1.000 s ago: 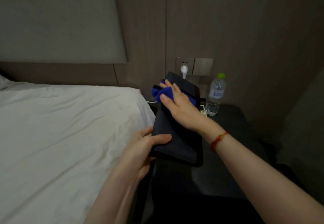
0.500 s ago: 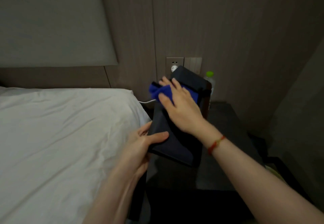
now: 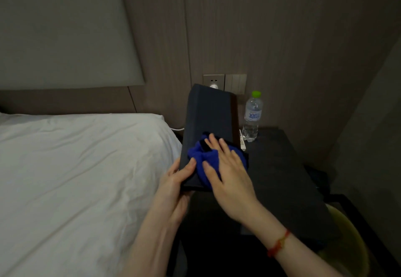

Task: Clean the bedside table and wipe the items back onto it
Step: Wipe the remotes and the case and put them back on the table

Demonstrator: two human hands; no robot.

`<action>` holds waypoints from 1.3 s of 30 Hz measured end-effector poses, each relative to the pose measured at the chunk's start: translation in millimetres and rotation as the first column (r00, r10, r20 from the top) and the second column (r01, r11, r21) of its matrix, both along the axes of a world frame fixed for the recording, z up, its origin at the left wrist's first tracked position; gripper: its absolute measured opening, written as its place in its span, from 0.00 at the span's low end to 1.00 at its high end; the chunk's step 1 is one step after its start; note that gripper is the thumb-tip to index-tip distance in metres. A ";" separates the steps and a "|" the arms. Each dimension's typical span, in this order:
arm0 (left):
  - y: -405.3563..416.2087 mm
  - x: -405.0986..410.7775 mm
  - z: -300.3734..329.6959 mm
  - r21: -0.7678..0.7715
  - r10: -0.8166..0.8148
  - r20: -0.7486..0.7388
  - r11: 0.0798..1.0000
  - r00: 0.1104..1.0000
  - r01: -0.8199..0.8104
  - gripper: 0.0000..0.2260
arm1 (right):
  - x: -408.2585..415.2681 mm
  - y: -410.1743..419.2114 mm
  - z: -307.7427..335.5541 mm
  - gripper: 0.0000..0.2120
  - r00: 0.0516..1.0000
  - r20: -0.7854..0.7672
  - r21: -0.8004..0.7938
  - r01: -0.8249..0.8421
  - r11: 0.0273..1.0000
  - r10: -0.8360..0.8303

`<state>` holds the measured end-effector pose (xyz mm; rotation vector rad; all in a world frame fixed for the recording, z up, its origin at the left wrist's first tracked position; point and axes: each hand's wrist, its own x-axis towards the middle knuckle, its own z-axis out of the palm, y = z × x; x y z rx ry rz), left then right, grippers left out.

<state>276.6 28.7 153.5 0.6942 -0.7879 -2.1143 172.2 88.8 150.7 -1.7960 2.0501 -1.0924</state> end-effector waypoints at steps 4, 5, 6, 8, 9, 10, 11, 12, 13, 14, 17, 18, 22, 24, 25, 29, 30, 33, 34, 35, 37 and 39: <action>2.2 -1.7 -2.9 0.080 0.032 -0.071 0.996 0.997 -0.027 0.23 | -9.5 17.9 -7.9 0.28 0.961 -0.265 0.045 -0.075 0.996 0.084; 3.0 -3.2 -2.6 0.097 0.043 -0.089 0.995 0.995 -0.034 0.23 | -12.8 20.3 -9.4 0.27 0.966 -0.252 0.041 -0.051 0.998 0.060; 3.8 -5.2 -2.3 0.105 0.054 -0.106 0.994 0.993 -0.042 0.23 | -15.8 20.9 -10.1 0.26 0.989 -0.150 0.019 -0.001 1.000 0.004; 7.3 -9.8 -2.5 0.092 0.059 -0.113 0.995 0.992 -0.049 0.25 | -19.3 18.3 -6.4 0.27 0.951 0.275 0.007 0.143 0.990 -0.140; 9.7 -11.9 -2.7 0.072 0.050 -0.099 0.997 0.994 -0.043 0.26 | -21.3 16.0 -4.4 0.28 0.852 0.485 0.036 0.203 0.978 -0.195; 11.4 -13.6 -4.0 0.048 0.038 -0.068 0.998 0.997 -0.035 0.27 | -23.1 14.1 -2.2 0.26 0.737 0.633 0.093 0.231 0.968 -0.237; 12.4 -14.8 -5.0 0.023 0.021 -0.030 1.000 0.999 -0.021 0.27 | -25.8 13.8 -0.5 0.22 0.635 0.728 0.143 0.231 0.962 -0.260; 12.5 -15.2 -5.4 0.000 0.004 0.017 1.000 1.000 -0.004 0.27 | -28.4 14.9 1.6 0.17 0.564 0.782 0.168 0.222 0.961 -0.267; 11.4 -15.3 -4.8 -0.019 -0.011 0.065 1.000 0.998 0.013 0.26 | -31.4 16.2 4.4 0.13 0.533 0.803 0.170 0.222 0.960 -0.266; 9.2 -15.2 -3.1 -0.042 -0.023 0.108 0.999 0.994 0.027 0.26 | -34.3 17.6 6.9 0.11 0.523 0.810 0.165 0.231 0.959 -0.265; -1.8 -14.4 6.4 -0.094 -0.060 0.233 0.992 0.971 0.084 0.23 | -42.0 21.7 11.3 0.08 0.531 0.803 0.155 0.252 0.955 -0.271; -6.1 -14.2 9.3 -0.076 -0.090 0.265 0.991 0.960 0.113 0.20 | -43.9 23.3 11.7 0.08 0.562 0.782 0.154 0.248 0.956 -0.272; -13.8 -17.0 12.7 0.023 -0.104 0.306 0.995 0.946 0.102 0.13 | -46.2 28.6 13.3 0.09 0.790 0.532 0.091 0.306 0.948 -0.306; -12.0 -21.5 9.5 0.013 -0.081 0.294 0.997 0.952 0.081 0.10 | -45.4 28.4 15.5 0.11 0.896 0.209 0.019 0.397 0.917 -0.392; -10.5 -23.8 8.4 0.006 -0.075 0.290 0.997 0.954 0.077 0.09 | -43.8 27.5 15.6 0.16 0.908 0.031 -0.001 0.419 0.908 -0.419; -12.4 -30.1 8.3 -0.038 -0.015 0.295 0.999 0.955 0.027 0.07 | -14.7 27.8 13.4 0.25 0.925 -0.355 -0.010 0.146 0.989 -0.140; -14.0 -30.5 8.3 -0.037 -0.002 0.290 0.999 0.957 0.014 0.07 | -8.8 29.7 8.5 0.25 0.917 -0.395 -0.019 0.057 0.998 -0.060; -15.2 -28.7 8.1 -0.002 -0.007 0.288 1.000 0.957 0.008 0.11 | -15.4 34.9 -5.0 0.25 0.884 -0.465 -0.022 -0.067 0.997 0.050; -15.2 -27.1 8.5 -0.003 -0.001 0.301 1.000 0.954 0.002 0.09 | -20.9 36.1 -4.9 0.25 0.903 -0.429 -0.037 -0.033 0.999 0.014; -15.1 -25.3 9.2 -0.008 0.002 0.307 1.000 0.952 0.001 0.07 | -28.6 36.8 -5.3 0.24 0.924 -0.375 -0.078 0.048 0.996 -0.073; -13.5 -23.6 12.2 -0.020 -0.005 0.310 1.000 0.951 0.012 0.06 | -41.6 35.6 1.3 0.21 0.959 -0.112 -0.059 0.256 0.965 -0.261; -10.0 -22.6 17.2 -0.015 -0.004 0.292 1.000 0.956 0.009 0.05 | -51.8 33.4 14.7 0.18 0.861 0.426 0.144 0.240 0.960 -0.279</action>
